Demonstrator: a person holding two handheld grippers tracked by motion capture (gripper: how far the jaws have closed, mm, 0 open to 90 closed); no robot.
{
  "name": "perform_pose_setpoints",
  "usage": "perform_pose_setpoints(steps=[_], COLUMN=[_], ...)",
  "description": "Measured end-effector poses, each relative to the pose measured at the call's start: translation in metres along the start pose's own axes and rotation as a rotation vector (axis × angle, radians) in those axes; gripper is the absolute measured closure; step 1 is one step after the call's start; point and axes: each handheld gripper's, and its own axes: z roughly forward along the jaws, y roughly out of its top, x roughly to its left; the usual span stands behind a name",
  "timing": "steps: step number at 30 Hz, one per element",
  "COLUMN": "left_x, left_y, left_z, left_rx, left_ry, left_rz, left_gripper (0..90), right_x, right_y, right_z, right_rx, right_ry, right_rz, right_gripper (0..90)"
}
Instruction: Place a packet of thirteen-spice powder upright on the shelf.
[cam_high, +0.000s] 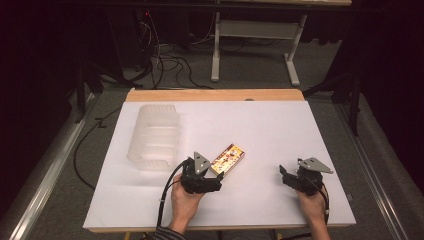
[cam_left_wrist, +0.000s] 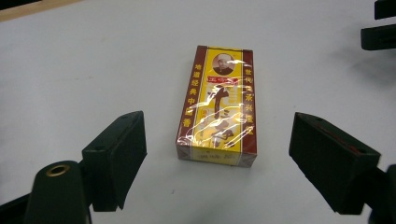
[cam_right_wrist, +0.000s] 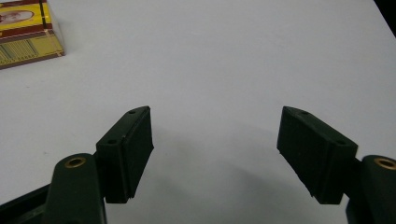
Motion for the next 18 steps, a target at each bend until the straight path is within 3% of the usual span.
perform_pose_setpoints(steps=[14, 18], left_x=[-0.004, -0.008], left_y=[0.015, 0.020], left_z=[0.011, 0.015], left_rx=[-0.014, 0.004], left_ry=[-0.029, 0.008], left_rz=[0.000, 0.054], left_gripper=[20.9, 21.2], right_x=[-0.001, -0.001], right_y=[-0.001, -0.001], right_z=[-0.001, -0.002], right_rx=[-0.012, -0.017], right_ry=[0.005, 0.003], right_rz=[0.008, 0.012], right_gripper=[27.2, 27.2])
